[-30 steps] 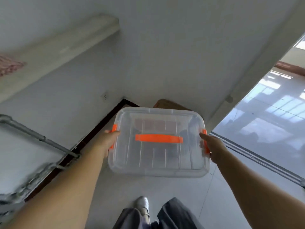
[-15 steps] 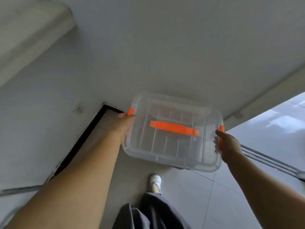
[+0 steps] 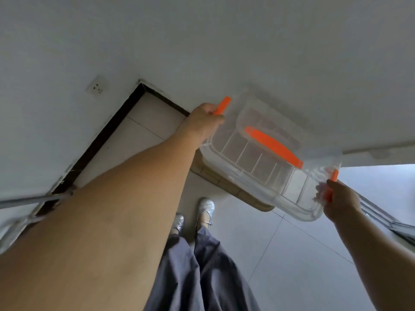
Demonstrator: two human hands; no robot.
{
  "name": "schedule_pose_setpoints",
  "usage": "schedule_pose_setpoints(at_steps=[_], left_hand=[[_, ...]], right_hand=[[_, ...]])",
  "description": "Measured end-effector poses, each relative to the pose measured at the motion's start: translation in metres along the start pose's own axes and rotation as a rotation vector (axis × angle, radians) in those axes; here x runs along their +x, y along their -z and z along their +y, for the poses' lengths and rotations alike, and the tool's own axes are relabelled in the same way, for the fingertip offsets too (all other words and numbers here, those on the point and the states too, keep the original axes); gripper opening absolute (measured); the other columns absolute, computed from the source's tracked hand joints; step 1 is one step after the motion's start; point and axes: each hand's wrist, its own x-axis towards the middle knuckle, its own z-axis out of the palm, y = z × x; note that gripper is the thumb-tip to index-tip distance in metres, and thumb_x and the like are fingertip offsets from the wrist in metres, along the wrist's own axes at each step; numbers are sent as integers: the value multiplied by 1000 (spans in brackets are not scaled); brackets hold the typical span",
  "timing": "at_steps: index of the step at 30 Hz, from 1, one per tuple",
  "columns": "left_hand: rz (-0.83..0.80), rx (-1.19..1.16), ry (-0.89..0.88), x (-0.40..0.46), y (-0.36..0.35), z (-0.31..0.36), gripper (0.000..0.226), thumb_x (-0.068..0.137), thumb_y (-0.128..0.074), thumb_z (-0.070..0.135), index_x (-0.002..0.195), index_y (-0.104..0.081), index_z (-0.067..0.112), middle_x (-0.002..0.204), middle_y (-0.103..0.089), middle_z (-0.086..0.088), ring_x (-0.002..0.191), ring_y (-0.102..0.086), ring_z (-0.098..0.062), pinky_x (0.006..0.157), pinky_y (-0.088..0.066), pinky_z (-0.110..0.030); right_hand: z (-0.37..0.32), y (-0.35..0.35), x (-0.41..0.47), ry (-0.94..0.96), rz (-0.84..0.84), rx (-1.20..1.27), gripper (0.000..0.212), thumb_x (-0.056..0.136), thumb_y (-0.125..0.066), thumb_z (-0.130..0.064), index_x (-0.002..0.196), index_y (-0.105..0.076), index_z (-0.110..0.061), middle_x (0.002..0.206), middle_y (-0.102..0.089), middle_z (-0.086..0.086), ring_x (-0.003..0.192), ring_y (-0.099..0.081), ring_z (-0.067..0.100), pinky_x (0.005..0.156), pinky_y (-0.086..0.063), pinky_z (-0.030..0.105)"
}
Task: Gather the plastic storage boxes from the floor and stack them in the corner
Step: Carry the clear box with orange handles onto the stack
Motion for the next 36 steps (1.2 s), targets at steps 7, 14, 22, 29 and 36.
schedule_pose_setpoints(at_steps=[7, 14, 22, 29, 36], left_hand=[[-87, -52, 15, 0, 11, -7, 22, 80, -53, 12, 98, -65, 13, 87, -61, -7, 76, -56, -18, 75, -45, -29], [-103, -102, 27, -2, 23, -26, 39, 85, -55, 14, 124, -57, 11, 99, -61, -5, 80, -57, -12, 70, -45, -21], [-18, -129, 19, -6, 25, -39, 42, 85, -54, 15, 127, -56, 15, 104, -62, -3, 94, -58, -17, 75, -46, -21], [-44, 98, -25, -20, 20, -32, 60, 81, -53, 19, 140, -42, 18, 110, -58, -1, 93, -56, -15, 65, -38, -17], [-100, 267, -123, -69, 11, -11, 70, 79, -55, 21, 146, -34, 17, 147, -43, -2, 122, -49, -15, 89, -34, -21]], right_hand=[[8, -9, -7, -31, 37, -5, 40, 96, -41, -9, 133, -48, 1, 76, -54, 6, 65, -50, 15, 71, -46, 30], [19, -19, -13, 2, 28, -81, 37, 95, -39, -5, 130, -50, -1, 78, -52, 5, 70, -51, 14, 92, -50, 41], [14, -35, -9, 67, 65, -197, 30, 93, -40, -5, 117, -57, -9, 90, -57, 11, 101, -59, 32, 89, -52, 43], [9, -32, -27, 68, 157, -266, 37, 89, -53, -13, 125, -55, -5, 102, -62, 14, 70, -60, 27, 61, -48, 30], [19, -7, -72, 83, 158, -123, 44, 88, -55, -23, 130, -56, -9, 108, -61, 8, 78, -49, 20, 68, -39, 27]])
